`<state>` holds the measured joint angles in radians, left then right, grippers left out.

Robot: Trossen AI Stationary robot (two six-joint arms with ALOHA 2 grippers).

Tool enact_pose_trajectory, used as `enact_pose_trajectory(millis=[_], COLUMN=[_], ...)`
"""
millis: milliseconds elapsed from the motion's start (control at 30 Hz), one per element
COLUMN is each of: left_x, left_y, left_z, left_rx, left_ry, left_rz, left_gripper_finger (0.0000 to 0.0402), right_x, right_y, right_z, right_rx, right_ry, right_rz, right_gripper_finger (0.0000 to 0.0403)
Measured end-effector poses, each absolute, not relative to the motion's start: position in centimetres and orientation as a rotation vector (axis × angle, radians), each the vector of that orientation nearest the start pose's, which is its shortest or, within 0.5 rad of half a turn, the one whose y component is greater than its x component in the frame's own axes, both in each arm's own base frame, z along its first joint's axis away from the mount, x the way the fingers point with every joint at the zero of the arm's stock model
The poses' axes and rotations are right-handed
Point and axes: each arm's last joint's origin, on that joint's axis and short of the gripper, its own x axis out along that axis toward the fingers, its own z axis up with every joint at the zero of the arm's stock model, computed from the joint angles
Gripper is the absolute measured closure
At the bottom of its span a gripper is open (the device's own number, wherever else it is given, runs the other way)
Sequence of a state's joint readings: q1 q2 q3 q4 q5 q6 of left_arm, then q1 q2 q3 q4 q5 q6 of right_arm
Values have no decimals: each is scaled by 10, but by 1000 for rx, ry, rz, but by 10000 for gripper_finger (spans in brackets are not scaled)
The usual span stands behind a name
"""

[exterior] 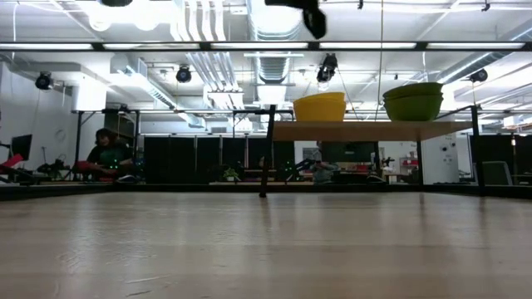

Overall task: Pick & Place Mini bowls
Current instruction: Return to Home Position

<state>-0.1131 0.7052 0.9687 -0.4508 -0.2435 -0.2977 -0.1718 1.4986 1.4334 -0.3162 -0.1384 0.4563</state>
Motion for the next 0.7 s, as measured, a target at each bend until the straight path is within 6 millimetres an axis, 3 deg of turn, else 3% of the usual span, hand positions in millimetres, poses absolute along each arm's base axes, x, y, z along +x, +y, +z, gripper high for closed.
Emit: enact_pose_trajectory(millis=[200, 333, 500, 700], left_x=[100, 83, 74, 72], left_y=[-3, 0, 1, 1], left_z=[370, 359, 344, 320], left_rx=[-303, -238, -165, -195], left_ry=[77, 90, 73, 124], left_rz=[182, 232, 229, 237], left_gripper_finger=[401, 401, 401, 401], right_x=[287, 255, 224, 196], right_y=[-34, -26, -19, -15], right_z=[366, 358, 340, 303], right_rx=[396, 458, 415, 376], right_ry=[359, 325, 273, 332], right_rz=[-212, -271, -289, -251], right_gripper_finger=[394, 394, 394, 394])
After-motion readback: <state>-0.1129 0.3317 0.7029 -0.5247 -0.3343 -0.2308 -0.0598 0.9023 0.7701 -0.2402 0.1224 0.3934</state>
